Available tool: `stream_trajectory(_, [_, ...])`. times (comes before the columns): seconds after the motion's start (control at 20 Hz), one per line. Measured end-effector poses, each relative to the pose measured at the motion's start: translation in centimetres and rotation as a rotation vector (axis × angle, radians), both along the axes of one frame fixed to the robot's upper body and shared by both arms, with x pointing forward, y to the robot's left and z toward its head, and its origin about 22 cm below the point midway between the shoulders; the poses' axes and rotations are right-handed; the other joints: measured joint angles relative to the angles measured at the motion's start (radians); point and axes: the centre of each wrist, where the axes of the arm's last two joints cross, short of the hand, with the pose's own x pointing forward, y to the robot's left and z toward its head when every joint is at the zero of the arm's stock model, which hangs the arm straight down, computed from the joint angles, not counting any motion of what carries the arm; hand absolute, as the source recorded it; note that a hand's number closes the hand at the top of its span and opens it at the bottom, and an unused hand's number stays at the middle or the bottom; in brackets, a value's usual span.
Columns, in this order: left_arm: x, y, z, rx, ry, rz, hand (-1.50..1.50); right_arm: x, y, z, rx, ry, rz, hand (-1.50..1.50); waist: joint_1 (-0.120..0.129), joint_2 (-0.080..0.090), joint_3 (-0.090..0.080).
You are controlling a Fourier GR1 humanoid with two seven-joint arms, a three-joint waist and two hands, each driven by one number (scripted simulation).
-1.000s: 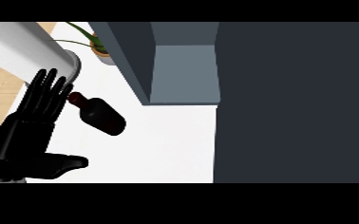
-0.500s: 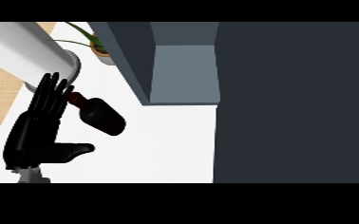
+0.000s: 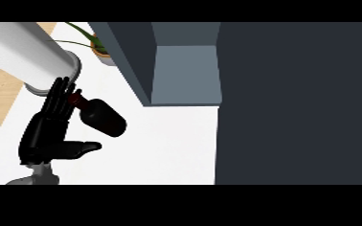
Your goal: Pick up the wine, place it into the cabinet and close the cabinet
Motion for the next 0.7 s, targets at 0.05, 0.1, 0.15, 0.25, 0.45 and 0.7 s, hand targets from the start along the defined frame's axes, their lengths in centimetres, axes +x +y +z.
stream_trajectory(0.05, [-0.1, 0.2, -0.5, -0.001, 0.003, -0.005, -1.50, 0.0, 0.0, 0.1, 0.003, -0.001, 0.000, -1.50, 0.000, 0.000, 0.000])
stream_trajectory(0.1, [0.0, 0.3, -1.1, -0.001, 0.011, -0.015, -1.50, 0.0, 0.1, 0.1, 0.008, 0.004, 0.003, -1.50, -0.002, 0.000, 0.000])
stream_trajectory(0.15, [0.1, 0.3, -1.3, 0.000, 0.012, -0.019, -1.50, 0.1, 0.2, 0.0, 0.015, -0.002, 0.004, -1.50, 0.000, 0.000, 0.000])
stream_trajectory(0.25, [0.2, 0.2, -2.0, -0.005, 0.007, -0.027, -1.50, 0.0, 0.0, -0.2, 0.007, 0.003, 0.004, -1.50, 0.000, 0.000, 0.000])
stream_trajectory(0.45, [0.2, 0.6, -3.6, -0.019, 0.013, -0.043, -1.50, -0.1, 0.2, -0.2, 0.013, 0.011, 0.009, -1.50, -0.001, 0.000, 0.000])
stream_trajectory(0.7, [0.2, 0.1, -5.2, -0.023, 0.012, -0.036, -1.50, 0.0, 0.5, -0.1, 0.025, 0.009, 0.016, -1.50, 0.000, 0.000, 0.000])
